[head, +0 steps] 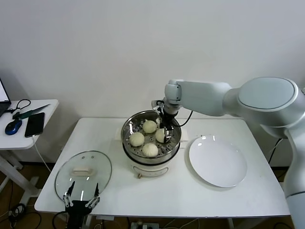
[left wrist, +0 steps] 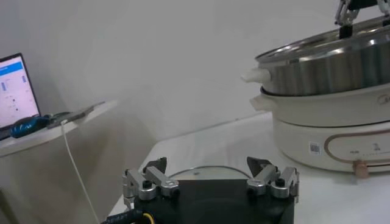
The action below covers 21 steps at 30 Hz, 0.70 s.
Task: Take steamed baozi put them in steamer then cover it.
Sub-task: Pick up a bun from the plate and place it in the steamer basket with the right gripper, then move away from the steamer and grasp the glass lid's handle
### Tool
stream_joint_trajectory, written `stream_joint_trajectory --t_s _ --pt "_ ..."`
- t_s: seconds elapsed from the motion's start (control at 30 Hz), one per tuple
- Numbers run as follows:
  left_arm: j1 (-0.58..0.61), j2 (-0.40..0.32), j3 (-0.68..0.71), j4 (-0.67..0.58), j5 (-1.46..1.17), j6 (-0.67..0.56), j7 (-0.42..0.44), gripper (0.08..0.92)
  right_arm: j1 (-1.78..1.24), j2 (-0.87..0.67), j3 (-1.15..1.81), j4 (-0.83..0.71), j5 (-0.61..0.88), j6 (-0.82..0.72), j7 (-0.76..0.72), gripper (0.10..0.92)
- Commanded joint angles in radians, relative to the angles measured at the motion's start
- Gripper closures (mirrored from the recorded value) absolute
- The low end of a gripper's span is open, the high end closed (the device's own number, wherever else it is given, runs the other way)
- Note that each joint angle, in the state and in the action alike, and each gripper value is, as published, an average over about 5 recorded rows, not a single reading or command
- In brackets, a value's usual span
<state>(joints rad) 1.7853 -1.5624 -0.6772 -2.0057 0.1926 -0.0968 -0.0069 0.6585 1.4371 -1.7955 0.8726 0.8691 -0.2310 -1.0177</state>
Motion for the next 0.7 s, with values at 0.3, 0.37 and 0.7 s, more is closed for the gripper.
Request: stream_joint_trajectory --t_s 0.3,0.37,0.7 --pt "-0.003 -0.001 0.002 -0.001 0.002 0.001 0.000 0.177 -0.010 -0.003 0.022 -0.004 -0.024 -0.007 0.006 0.210" --pt "-0.003 -0.001 0.002 -0.002 0.002 0.002 0.000 0.177 0.000 -0.008 0.028 -0.002 -0.024 -0.007 -0.001 0.204" --pt "-0.002 -0.004 0.007 -0.012 0.025 0.002 0.001 0.177 0.082 -0.094 0.090 0.061 -0.051 0.025 -0.064 0.203"
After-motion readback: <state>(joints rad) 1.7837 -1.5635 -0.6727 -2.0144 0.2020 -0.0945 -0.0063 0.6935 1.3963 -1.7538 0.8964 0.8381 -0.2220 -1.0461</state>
